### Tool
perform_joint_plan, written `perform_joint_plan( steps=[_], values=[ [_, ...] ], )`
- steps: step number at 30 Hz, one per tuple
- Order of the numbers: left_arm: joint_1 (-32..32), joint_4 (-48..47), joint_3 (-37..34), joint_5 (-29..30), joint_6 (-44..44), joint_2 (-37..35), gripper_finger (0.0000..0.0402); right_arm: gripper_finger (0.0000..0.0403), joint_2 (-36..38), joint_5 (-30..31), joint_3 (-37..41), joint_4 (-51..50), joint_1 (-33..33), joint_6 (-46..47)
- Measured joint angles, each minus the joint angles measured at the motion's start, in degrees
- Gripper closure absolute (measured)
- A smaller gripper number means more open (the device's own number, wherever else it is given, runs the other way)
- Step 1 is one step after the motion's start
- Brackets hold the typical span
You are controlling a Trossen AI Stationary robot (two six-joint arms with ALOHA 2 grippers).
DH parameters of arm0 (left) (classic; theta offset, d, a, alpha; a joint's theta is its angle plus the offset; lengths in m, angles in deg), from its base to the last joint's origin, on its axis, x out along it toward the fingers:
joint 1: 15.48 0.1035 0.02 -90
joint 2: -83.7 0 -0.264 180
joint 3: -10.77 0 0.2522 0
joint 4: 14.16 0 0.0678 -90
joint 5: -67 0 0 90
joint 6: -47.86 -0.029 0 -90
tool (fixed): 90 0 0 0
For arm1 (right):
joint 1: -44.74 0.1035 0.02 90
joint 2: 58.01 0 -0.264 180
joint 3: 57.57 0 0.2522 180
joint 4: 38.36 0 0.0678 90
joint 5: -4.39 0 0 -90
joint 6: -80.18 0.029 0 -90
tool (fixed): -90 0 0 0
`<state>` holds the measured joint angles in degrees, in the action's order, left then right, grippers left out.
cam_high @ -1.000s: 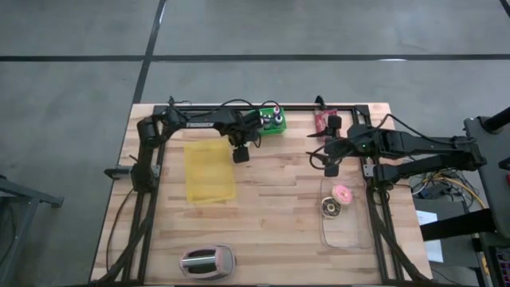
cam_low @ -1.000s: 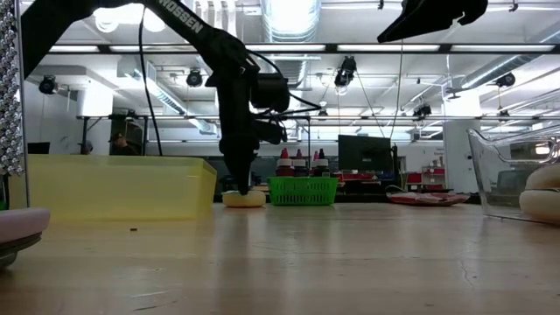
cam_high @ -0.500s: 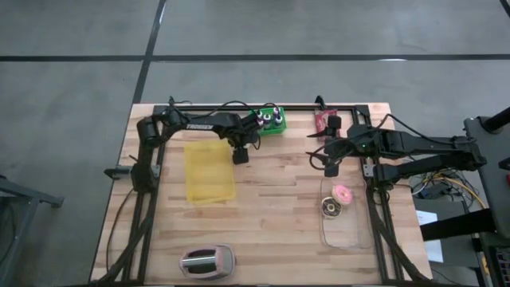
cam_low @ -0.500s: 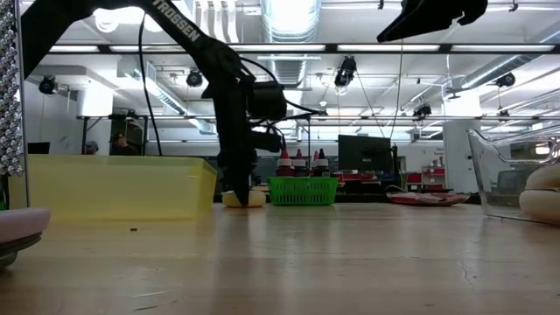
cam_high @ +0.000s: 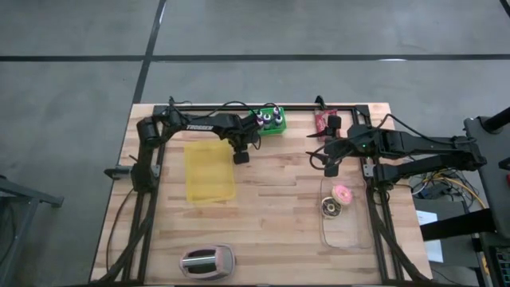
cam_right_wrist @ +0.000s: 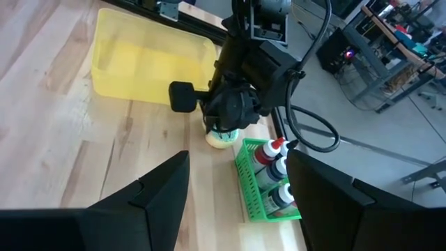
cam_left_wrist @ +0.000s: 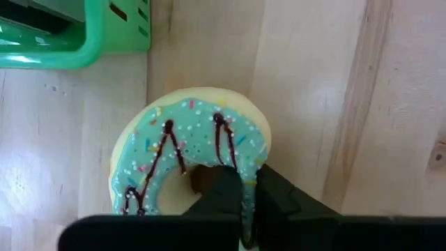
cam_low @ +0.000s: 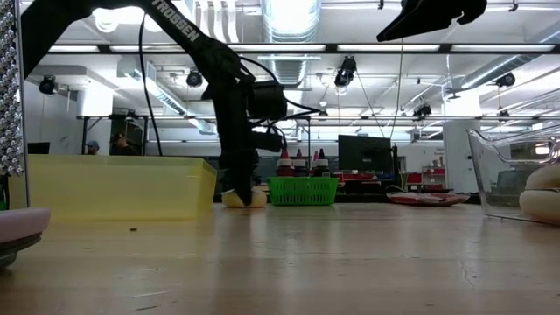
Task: Pick & Place Food Item
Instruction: Put the blue donut into the transparent bin
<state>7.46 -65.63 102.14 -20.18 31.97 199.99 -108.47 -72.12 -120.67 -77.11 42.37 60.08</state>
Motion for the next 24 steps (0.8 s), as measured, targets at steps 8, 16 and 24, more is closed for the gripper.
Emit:
perform_joint_plan(
  steps=[8,16,24],
  values=[
    [-3.01,1.47,0.38,-0.02,0.02,-2.35,0.0395,0.017,0.0,-0.11,-0.02,0.09,0.0,0.55],
    [-6.57,2.58,1.96,0.8,-0.13,-5.86,0.0395,0.017,0.0,-0.12,-0.02,2.27,-0.02,0.61],
    [-12.2,9.16,4.64,0.49,-4.49,-6.03,0.0396,0.017,0.0,0.09,-0.02,10.18,-0.02,-0.38]
  ],
)
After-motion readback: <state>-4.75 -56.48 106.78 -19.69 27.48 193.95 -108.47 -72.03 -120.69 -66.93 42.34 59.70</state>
